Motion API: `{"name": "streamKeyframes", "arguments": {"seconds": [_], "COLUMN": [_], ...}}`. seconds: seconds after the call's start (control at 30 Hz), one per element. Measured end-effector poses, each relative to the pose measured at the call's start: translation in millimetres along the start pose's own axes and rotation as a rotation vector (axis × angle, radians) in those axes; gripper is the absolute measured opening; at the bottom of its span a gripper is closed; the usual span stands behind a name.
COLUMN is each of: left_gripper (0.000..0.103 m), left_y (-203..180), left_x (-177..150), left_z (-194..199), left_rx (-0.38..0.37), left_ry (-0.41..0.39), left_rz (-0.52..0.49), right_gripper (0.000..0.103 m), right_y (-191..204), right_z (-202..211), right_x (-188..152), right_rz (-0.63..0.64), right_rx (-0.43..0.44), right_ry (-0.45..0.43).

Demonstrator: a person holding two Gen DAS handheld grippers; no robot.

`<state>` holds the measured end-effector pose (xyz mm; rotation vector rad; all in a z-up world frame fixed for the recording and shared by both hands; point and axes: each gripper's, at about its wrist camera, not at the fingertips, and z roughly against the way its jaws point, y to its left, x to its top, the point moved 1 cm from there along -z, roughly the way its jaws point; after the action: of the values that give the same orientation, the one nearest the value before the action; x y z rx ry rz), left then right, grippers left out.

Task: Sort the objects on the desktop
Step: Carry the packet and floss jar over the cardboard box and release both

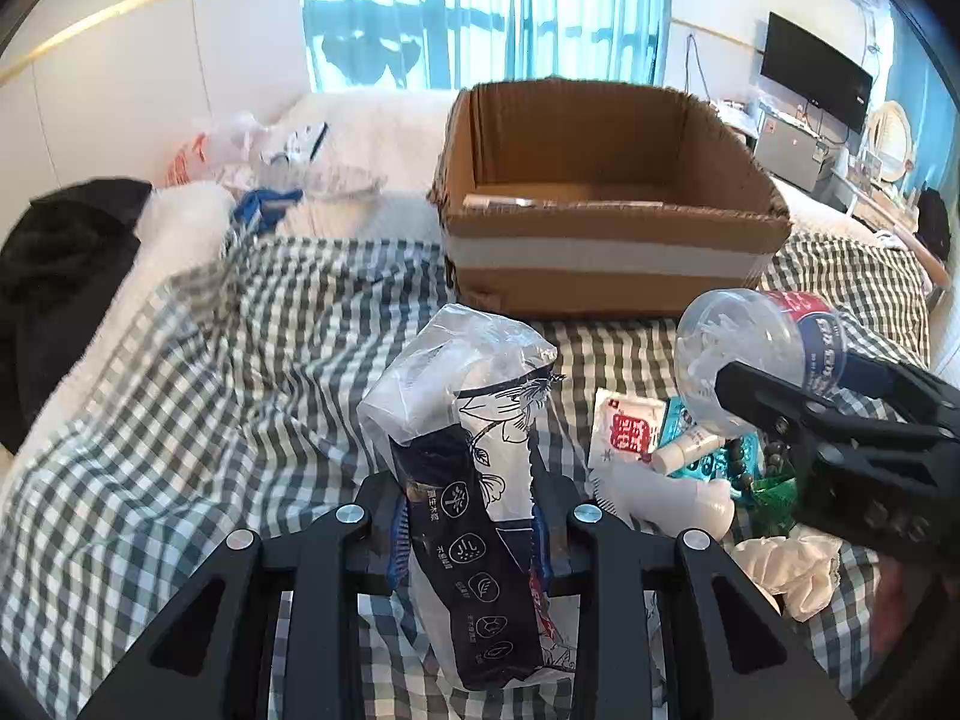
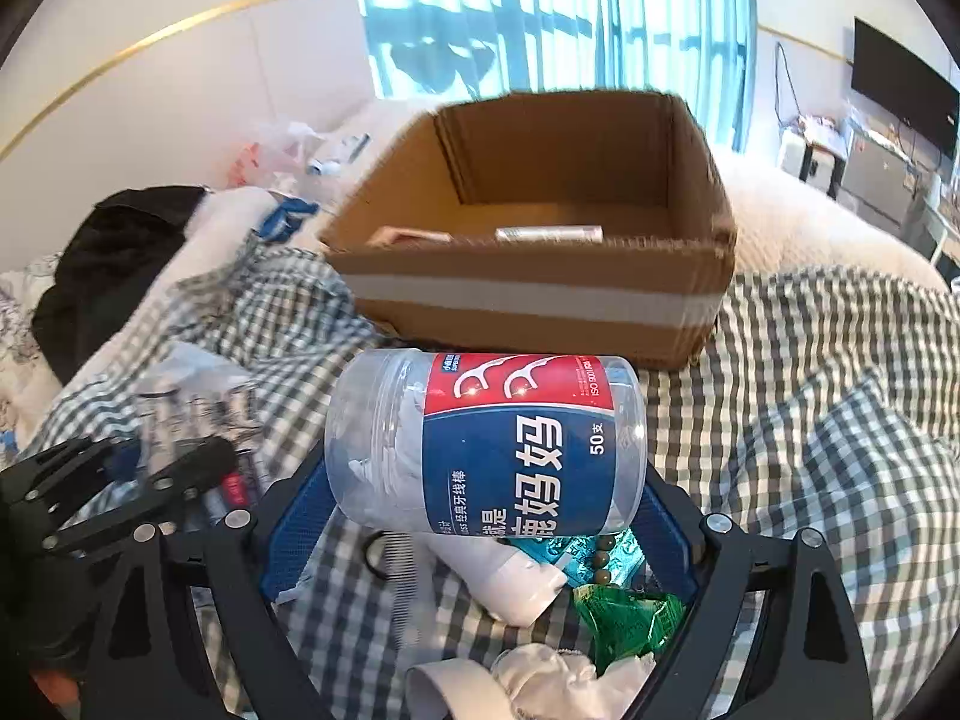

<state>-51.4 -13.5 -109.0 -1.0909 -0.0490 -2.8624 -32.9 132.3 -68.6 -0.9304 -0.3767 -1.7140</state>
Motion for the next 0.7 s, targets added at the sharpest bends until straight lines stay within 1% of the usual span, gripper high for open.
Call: {"name": "streamKeyframes", "arguments": {"seconds": [0.13, 0.37, 0.53, 0.7], "left_gripper": [0.031, 0.031, 0.031, 0.031], "left_y": [-6, -10, -12, -15], "left_x": [4, 17, 37, 59], "left_z": [14, 27, 37, 41], "left_rx": [0.010, 0.024, 0.024, 0.019], "left_ry": [-0.037, -0.093, -0.145, -0.184], "left_rz": [-0.020, -0.048, -0.061, -0.081], "right_gripper": [0.089, 0.089, 0.089, 0.089], "right_y": [5, 5, 1, -4], "right_z": [19, 41, 62, 74], "right_x": [3, 9, 20, 35], "right_rz": [0.002, 0.006, 0.027, 0.038], "right_rx": [0.023, 0.036, 0.018, 0.003], "right_ry": [-0.031, -0.073, -0.120, -0.161]}}
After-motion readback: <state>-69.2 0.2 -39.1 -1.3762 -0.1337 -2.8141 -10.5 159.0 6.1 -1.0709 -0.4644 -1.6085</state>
